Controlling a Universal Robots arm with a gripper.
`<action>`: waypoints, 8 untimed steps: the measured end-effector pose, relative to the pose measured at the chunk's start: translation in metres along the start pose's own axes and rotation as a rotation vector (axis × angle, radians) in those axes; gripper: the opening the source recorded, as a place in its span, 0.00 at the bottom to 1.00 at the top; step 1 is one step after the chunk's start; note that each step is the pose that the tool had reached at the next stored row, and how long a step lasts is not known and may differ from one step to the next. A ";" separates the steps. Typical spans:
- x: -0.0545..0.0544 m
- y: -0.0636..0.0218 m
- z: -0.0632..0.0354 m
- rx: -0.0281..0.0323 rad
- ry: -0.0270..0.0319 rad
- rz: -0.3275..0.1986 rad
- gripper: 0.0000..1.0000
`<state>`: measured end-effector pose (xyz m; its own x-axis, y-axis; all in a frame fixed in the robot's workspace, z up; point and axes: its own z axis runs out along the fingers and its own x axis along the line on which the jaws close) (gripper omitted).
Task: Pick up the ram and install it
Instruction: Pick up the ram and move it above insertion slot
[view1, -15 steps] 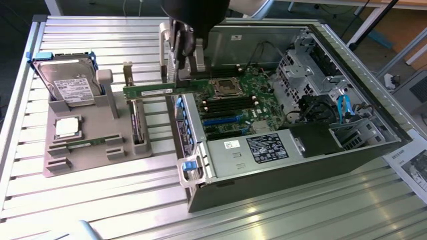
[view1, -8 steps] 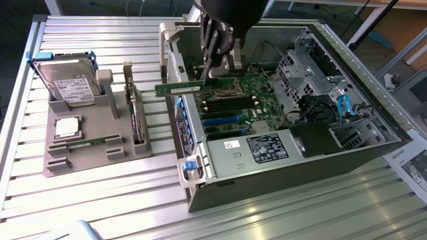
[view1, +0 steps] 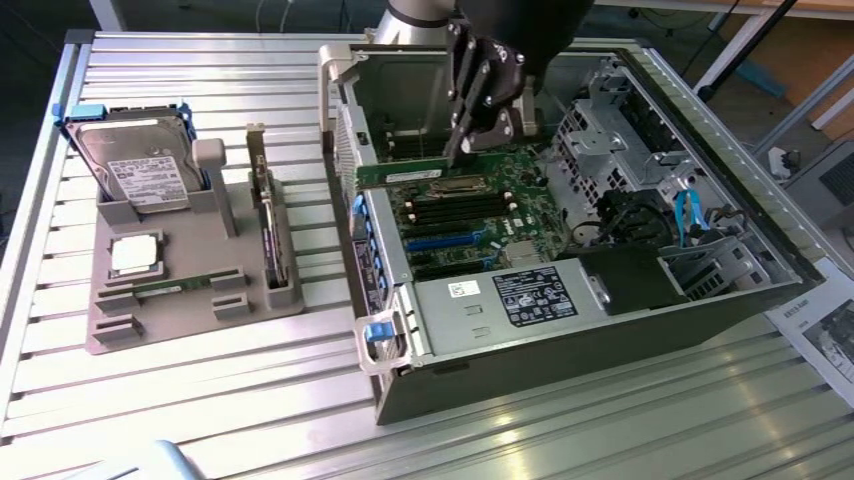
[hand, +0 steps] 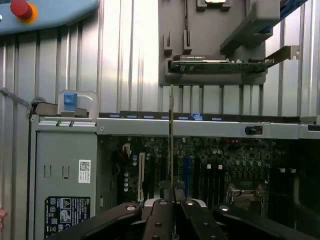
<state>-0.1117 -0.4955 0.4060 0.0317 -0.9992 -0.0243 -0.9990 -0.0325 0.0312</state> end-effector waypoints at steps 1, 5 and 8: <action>0.000 -0.0040 -0.0002 0.0000 0.0001 0.000 0.12; 0.001 -0.0260 -0.0009 -0.0001 0.0002 0.000 0.12; 0.001 -0.0411 -0.0013 0.0000 0.0000 0.000 0.12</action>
<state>-0.0706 -0.4955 0.4060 0.0316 -0.9992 -0.0243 -0.9990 -0.0323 0.0312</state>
